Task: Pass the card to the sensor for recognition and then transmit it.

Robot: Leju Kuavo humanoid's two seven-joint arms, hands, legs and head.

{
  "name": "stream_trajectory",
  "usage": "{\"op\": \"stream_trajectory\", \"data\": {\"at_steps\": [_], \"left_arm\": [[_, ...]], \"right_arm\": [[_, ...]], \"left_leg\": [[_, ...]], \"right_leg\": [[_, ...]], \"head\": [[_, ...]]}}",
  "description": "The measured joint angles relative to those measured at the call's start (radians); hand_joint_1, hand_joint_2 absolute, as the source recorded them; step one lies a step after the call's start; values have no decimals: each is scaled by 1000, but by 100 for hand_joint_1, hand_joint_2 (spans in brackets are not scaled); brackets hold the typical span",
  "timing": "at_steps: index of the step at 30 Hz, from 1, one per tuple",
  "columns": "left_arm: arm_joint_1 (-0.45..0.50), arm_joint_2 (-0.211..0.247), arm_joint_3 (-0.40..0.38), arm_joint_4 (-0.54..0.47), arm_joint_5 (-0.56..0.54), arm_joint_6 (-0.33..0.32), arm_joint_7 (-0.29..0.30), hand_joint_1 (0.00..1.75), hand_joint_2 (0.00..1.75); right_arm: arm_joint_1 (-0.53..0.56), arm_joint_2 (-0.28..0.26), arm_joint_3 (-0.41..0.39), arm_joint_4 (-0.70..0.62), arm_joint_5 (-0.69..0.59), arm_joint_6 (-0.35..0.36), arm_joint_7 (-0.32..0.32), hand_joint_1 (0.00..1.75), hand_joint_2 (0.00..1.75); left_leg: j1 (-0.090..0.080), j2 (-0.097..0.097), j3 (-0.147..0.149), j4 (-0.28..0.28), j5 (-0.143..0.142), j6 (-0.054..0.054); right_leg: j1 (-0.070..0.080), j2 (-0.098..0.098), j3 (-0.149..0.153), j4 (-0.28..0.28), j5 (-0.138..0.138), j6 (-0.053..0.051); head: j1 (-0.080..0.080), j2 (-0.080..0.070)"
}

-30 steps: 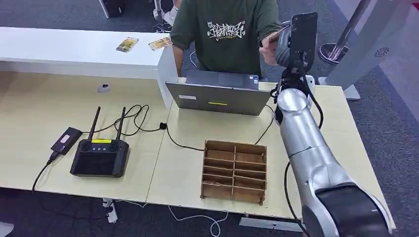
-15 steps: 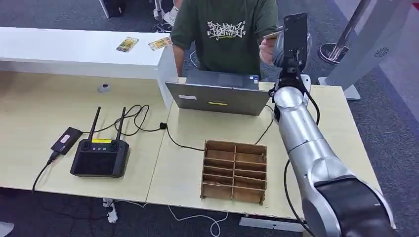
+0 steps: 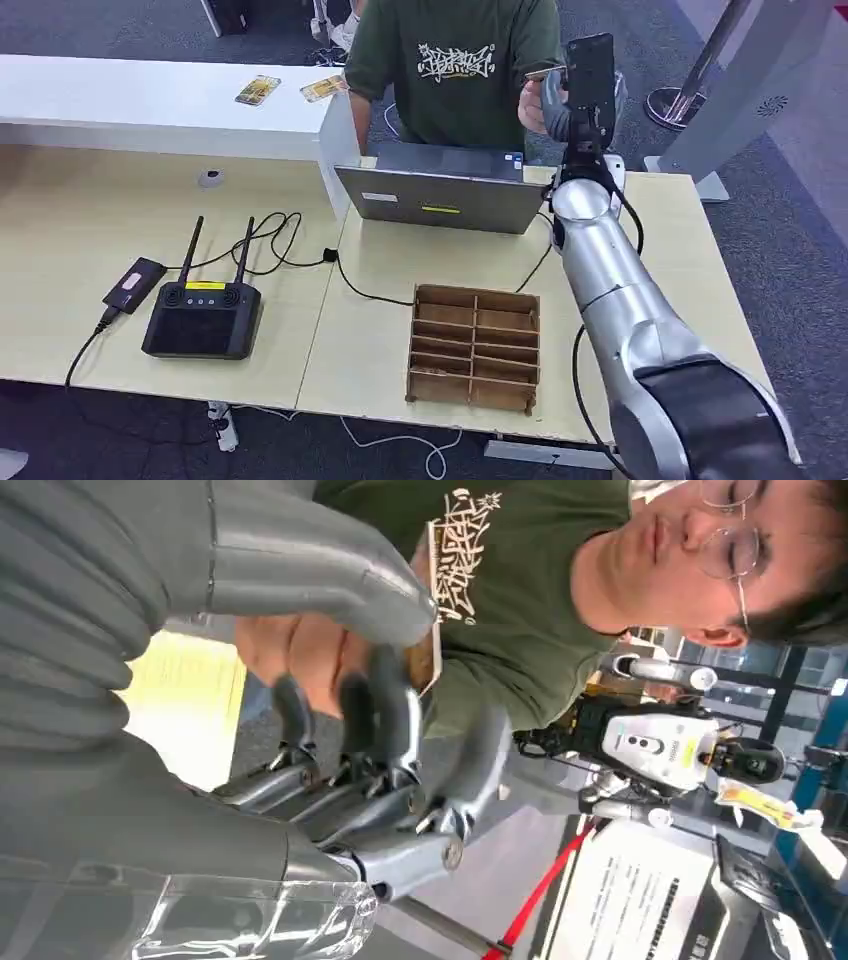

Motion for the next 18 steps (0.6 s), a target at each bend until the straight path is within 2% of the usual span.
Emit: {"op": "stream_trajectory", "data": {"at_steps": [12, 18], "left_arm": [[0, 0, 0, 0, 2, 0, 0, 0, 0], [0, 0, 0, 0, 10, 1, -2, 0, 0]], "right_arm": [[0, 6, 0, -5, 18, 18, -14, 0, 175], [32, 6, 0, -63, 50, 3, -31, 0, 175]], "left_leg": [[0, 0, 0, 0, 0, 0], [0, 0, 0, 0, 0, 0]], "right_leg": [[0, 0, 0, 0, 0, 0], [0, 0, 0, 0, 0, 0]], "head": [[0, 0], [0, 0]]}}
